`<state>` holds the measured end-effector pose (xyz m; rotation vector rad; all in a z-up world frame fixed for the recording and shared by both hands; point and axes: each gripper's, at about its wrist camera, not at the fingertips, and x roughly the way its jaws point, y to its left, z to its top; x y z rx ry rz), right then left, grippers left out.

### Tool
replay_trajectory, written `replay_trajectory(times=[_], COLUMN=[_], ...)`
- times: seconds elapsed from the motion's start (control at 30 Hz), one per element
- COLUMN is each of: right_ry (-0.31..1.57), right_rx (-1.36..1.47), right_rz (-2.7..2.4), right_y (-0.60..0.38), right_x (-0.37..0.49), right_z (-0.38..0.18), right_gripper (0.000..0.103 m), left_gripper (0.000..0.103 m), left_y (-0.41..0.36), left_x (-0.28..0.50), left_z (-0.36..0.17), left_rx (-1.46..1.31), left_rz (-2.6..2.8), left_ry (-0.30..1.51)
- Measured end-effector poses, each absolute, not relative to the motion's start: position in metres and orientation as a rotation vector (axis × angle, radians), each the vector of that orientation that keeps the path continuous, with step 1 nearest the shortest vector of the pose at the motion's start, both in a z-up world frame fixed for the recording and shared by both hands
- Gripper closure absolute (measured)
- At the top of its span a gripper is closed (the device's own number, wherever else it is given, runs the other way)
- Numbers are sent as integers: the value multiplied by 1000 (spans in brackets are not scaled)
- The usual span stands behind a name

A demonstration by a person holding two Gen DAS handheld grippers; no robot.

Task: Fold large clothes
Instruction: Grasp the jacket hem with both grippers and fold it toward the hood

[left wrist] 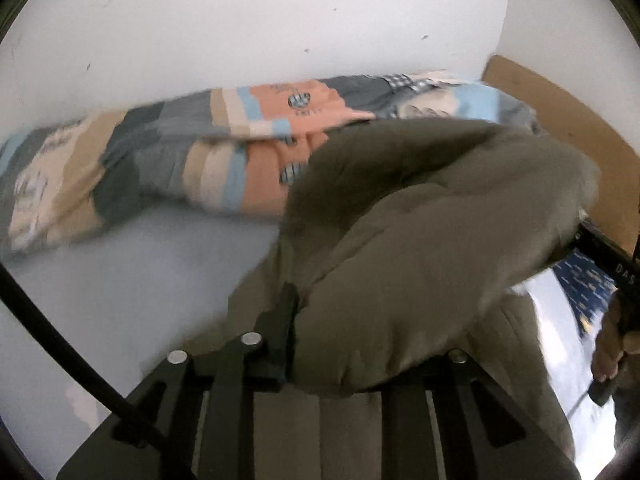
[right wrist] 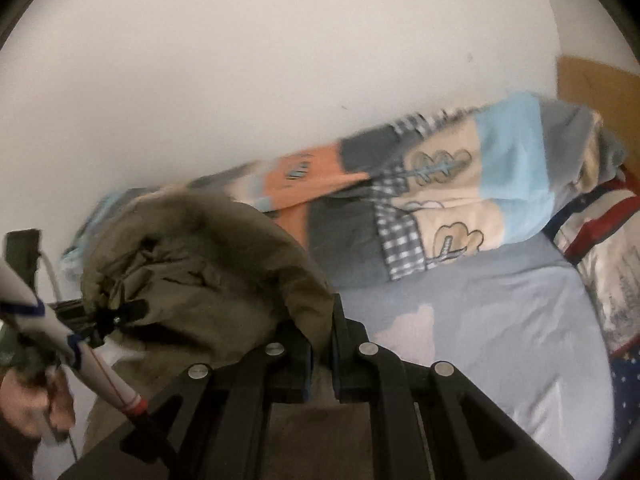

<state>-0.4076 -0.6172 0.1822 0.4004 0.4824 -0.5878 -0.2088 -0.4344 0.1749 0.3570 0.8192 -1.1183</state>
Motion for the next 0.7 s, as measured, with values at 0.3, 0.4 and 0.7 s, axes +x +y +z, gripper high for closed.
replay_trajectory(times=[0.3,0.4,0.7], right_ry=[783,774,786], right_rx=[461,385,248], right_rz=[-569,-638,-640], right_y=[-505,-490,-432], right_x=[-434,-430,-462], right_z=[60,43,103], right_gripper=[95,94,86], left_gripper=[60,58,37], left_y=[-327,-317,-240], left_x=[-248,-255,-263], left_z=[73,79,99], left_rx=[175,131,-92], left_rz=[-1019,-1002,-939], left_ry=[1218,1189,1309])
